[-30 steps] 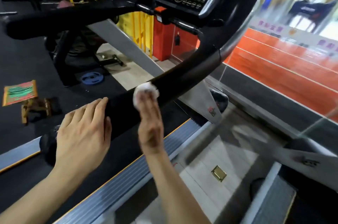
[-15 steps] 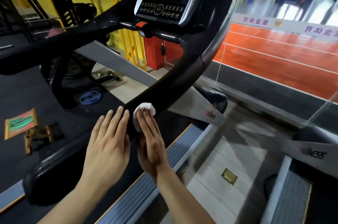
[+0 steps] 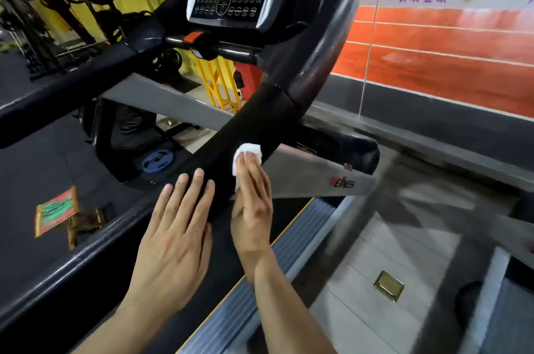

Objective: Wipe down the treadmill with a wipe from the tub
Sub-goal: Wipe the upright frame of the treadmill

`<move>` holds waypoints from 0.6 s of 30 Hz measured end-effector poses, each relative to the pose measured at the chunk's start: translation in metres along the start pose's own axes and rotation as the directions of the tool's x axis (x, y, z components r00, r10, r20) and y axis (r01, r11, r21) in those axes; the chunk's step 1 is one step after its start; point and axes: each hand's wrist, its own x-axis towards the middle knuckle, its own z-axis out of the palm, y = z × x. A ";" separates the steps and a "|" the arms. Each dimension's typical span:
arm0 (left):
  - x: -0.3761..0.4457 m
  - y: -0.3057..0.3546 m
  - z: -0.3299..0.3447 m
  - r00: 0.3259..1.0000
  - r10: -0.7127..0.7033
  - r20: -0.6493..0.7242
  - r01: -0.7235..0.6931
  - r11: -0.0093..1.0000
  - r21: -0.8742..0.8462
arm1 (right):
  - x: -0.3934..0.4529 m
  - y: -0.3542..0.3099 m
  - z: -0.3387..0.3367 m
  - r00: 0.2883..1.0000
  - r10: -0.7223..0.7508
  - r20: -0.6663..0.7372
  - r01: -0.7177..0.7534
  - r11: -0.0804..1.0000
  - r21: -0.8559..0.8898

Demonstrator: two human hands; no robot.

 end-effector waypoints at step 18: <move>0.034 0.014 0.036 0.997 0.078 0.029 -0.083 0.952 0.293 | 0.011 0.146 0.009 0.675 0.724 -0.141 -0.675 0.684 0.278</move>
